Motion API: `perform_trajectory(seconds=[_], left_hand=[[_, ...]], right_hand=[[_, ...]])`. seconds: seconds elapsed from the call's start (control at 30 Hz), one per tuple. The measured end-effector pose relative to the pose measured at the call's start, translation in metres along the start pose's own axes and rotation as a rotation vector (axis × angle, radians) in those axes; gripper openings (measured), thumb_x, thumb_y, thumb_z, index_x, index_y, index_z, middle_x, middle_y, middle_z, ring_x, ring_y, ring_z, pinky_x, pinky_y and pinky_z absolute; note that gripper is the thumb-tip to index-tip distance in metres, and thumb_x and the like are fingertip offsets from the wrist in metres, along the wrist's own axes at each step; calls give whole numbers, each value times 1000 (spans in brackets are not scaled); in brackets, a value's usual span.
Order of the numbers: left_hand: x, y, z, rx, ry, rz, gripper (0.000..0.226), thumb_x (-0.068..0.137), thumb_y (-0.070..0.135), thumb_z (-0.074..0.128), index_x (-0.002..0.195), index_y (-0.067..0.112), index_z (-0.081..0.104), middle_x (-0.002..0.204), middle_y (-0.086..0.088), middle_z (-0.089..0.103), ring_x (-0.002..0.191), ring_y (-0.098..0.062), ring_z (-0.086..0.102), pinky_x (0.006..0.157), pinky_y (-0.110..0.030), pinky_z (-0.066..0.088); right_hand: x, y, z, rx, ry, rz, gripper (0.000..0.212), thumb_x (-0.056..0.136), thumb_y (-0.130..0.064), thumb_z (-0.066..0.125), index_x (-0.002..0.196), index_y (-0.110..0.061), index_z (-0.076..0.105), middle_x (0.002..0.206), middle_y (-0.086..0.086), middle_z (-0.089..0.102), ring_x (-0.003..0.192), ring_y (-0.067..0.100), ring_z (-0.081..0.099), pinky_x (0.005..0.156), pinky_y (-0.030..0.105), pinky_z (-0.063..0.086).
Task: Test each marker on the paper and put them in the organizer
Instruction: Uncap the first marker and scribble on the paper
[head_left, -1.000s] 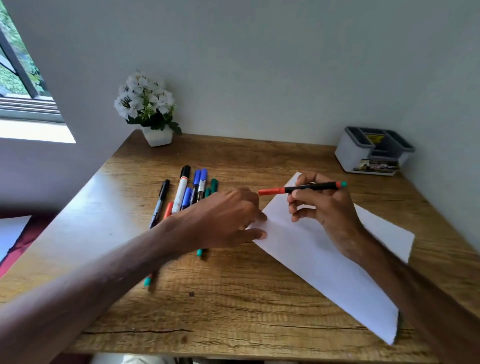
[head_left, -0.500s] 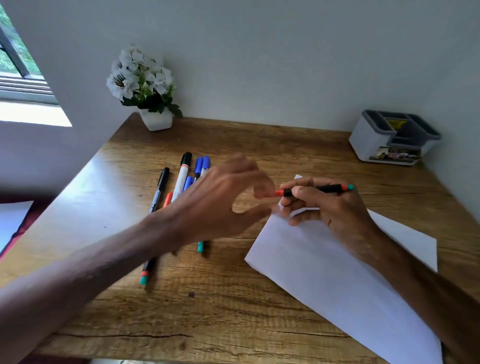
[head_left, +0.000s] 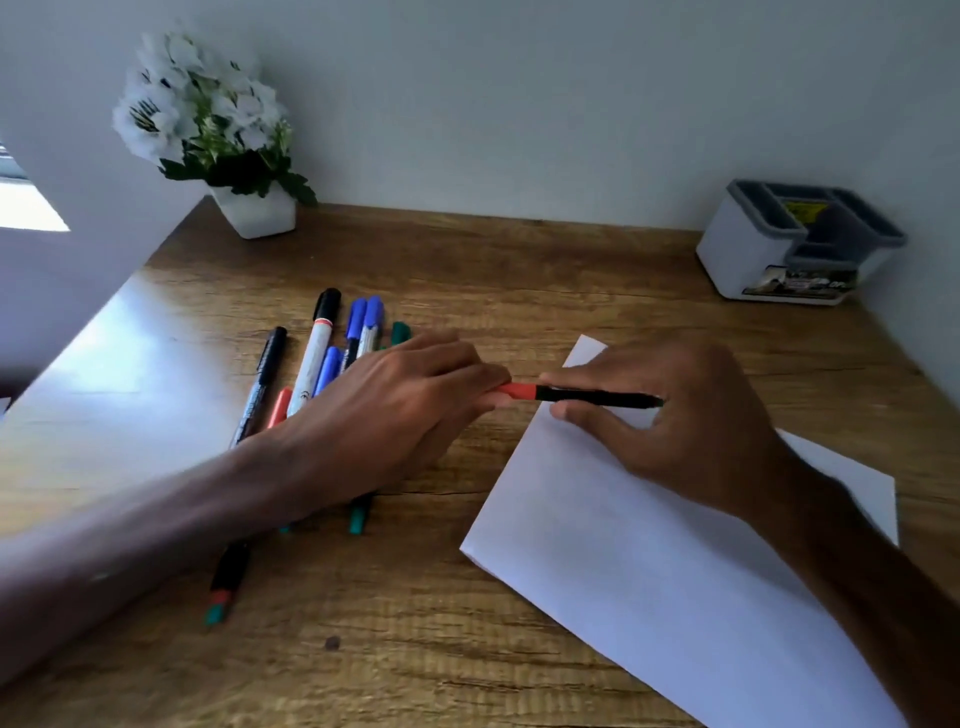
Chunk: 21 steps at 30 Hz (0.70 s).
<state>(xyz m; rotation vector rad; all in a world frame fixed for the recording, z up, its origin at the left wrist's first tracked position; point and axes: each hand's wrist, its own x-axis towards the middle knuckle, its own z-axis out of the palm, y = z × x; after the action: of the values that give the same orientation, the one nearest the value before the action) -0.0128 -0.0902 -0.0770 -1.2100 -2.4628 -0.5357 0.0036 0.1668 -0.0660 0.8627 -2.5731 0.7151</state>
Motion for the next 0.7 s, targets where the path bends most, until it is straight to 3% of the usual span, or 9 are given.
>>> perform_trajectory(seconds=[0.13, 0.23, 0.43, 0.57, 0.63, 0.7], left_hand=[[-4, 6, 1, 65, -9, 61, 37, 104, 27, 51, 125, 3, 68, 102, -9, 70, 92, -22, 64, 74, -41, 58], [-4, 8, 0, 51, -31, 87, 33, 102, 21, 54, 125, 1, 67, 102, -10, 70, 91, -23, 63, 74, -42, 58], [-2, 6, -5, 82, -52, 150, 35, 100, 19, 51, 121, -2, 69, 98, -13, 71, 88, -26, 65, 75, -39, 59], [-2, 6, -7, 145, -70, 71, 32, 105, 26, 48, 121, 5, 66, 104, -9, 70, 95, -26, 66, 80, -39, 56], [-3, 8, -9, 132, -56, -62, 37, 104, 35, 42, 122, 9, 62, 107, -6, 71, 102, -26, 67, 80, -43, 55], [-4, 9, -13, 114, -27, -151, 38, 102, 38, 38, 123, 12, 56, 105, -5, 71, 101, -26, 68, 76, -39, 52]], right_hand=[[-1, -16, 19, -89, 11, -115, 30, 98, -26, 61, 123, -13, 73, 104, 1, 77, 88, 16, 71, 70, 38, 59], [-5, -19, 23, -110, 17, -137, 33, 98, -27, 57, 122, -9, 72, 92, 3, 76, 74, 19, 68, 57, 38, 57], [-8, -16, 17, -265, 16, -126, 36, 100, -41, 53, 121, -20, 74, 70, 0, 73, 54, 16, 61, 46, 30, 48], [-4, -21, 17, -216, 13, 42, 35, 105, -44, 44, 122, -24, 67, 78, -6, 75, 62, 7, 65, 53, 28, 47], [-4, -15, 13, -74, 26, 181, 18, 108, -30, 43, 117, -23, 58, 69, -6, 65, 57, 8, 58, 54, 30, 43], [-2, -10, 5, 222, 33, 303, 16, 106, -13, 41, 109, -19, 56, 74, -3, 65, 60, 10, 53, 59, 35, 44]])
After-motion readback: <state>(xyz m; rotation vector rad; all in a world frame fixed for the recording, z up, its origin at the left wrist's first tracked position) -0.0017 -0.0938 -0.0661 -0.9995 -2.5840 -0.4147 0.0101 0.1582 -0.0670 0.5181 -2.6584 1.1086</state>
